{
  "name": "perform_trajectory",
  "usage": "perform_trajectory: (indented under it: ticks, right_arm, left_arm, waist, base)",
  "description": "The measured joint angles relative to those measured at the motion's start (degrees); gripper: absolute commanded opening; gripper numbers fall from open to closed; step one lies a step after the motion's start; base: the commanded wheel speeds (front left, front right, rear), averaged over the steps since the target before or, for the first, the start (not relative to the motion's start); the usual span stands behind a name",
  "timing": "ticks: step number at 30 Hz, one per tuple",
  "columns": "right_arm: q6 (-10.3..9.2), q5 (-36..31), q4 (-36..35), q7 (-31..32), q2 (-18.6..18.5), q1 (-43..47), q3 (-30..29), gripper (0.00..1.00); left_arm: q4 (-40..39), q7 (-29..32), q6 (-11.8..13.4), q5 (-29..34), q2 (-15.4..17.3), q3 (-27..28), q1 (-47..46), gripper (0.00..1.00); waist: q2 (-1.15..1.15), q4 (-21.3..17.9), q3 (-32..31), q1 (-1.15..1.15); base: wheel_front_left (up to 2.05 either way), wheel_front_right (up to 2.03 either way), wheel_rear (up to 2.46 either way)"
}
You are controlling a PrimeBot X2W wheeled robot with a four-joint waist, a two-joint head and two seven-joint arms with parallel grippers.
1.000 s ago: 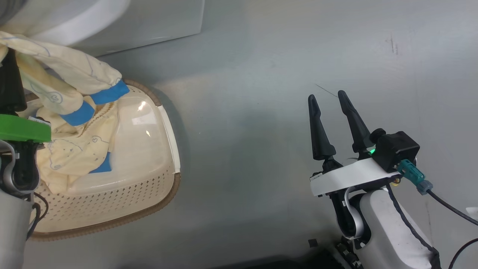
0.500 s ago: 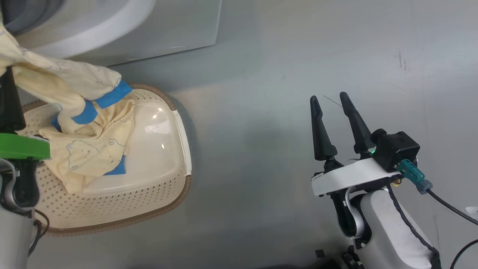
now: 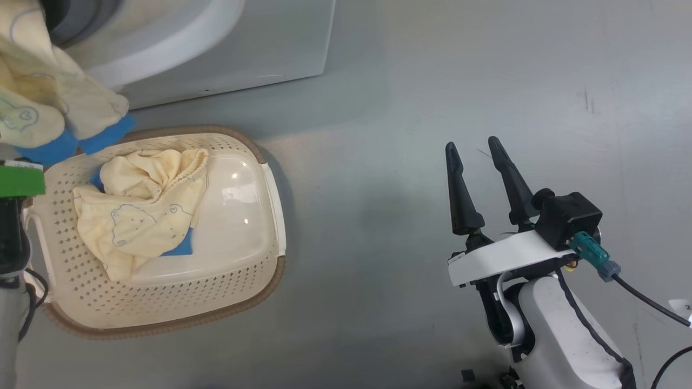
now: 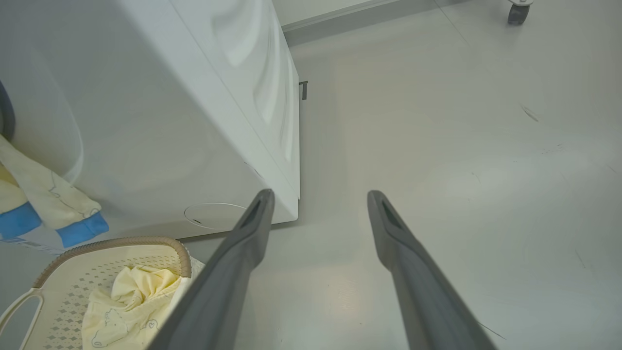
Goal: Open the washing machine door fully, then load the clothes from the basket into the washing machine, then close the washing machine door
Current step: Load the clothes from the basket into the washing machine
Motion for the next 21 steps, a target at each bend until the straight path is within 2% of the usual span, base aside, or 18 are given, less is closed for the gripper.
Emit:
perform_trajectory:
  ticks: [6,12,18,21]
  right_arm:
    - [0.00,0.04,0.15,0.00,0.00,0.01,0.52,1.00]
    - [0.00,0.59,0.30,0.00,0.00,0.02,1.24,1.00]
    - [0.00,1.09,0.30,0.00,-0.01,0.03,2.05,1.00]
    - [0.00,1.35,0.18,0.00,-0.01,0.05,2.07,1.00]
  left_arm:
    - [-3.98,-0.02,0.00,0.64,1.43,0.67,-3.16,0.00]
    - [-2.57,0.04,0.00,1.01,4.61,-0.53,-8.20,0.00]
    - [-0.27,4.46,0.00,1.38,7.51,-0.70,-15.06,0.00]
    - [1.26,7.02,0.00,1.05,7.80,-1.12,-17.72,0.00]
  waist:
    - [0.00,0.02,-0.73,0.00]
    - [0.00,-0.30,-1.15,0.00]
    - [0.00,-1.14,-0.77,0.00]
    - [0.00,-1.63,-0.17,0.00]
  base:
    - [0.00,0.00,0.00]
    - [0.00,0.00,0.00]
    - [0.00,0.00,0.00]
    - [0.00,0.00,0.00]
